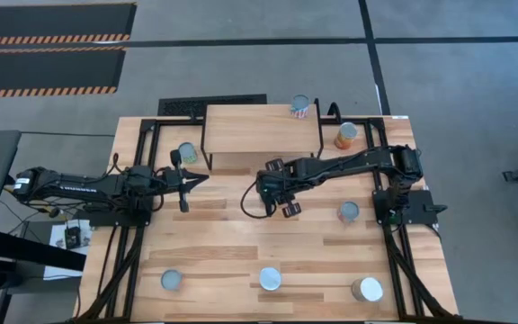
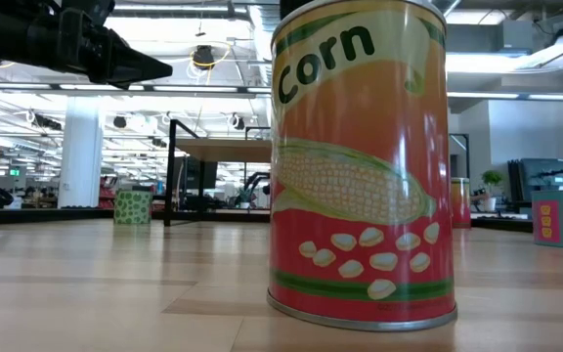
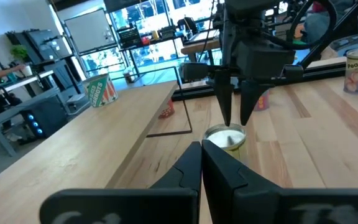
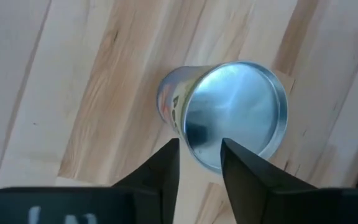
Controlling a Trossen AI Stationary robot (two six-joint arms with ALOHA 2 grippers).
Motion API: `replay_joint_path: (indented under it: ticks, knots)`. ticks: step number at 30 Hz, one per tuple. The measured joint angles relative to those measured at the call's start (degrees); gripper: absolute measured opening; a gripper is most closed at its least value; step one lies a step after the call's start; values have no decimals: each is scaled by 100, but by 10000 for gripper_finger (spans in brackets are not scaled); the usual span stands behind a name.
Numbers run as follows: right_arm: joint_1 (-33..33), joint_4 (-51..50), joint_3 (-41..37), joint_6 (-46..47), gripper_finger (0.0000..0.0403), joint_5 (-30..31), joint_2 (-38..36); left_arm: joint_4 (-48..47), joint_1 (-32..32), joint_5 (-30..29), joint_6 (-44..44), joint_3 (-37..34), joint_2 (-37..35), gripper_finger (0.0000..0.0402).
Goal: Pick and place cans onto a shelf
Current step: Put the top canned peaches on the shelf
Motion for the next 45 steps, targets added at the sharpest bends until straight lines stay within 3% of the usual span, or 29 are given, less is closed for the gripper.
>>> replay_joint_path:
  ticks: [10, 30, 34, 40, 45]
  knots:
    - [-9, 87, 0, -130, 102, 0, 0, -1, 0, 0, 0, 0, 0, 2]
    - [-28, 295, 33, -160, 149, 176, 423, 21, -2, 16, -9, 2, -1, 2]
    - [-28, 352, 19, -176, 115, 318, 359, 32, -2, 16, -7, 2, 0, 2]
    - [-42, 267, -1, -157, 18, 281, 227, 23, -2, 20, -4, 2, 0, 2]
    - [-47, 210, -13, 27, 15, 140, 25, 23, -2, 20, -4, 2, 0, 2]
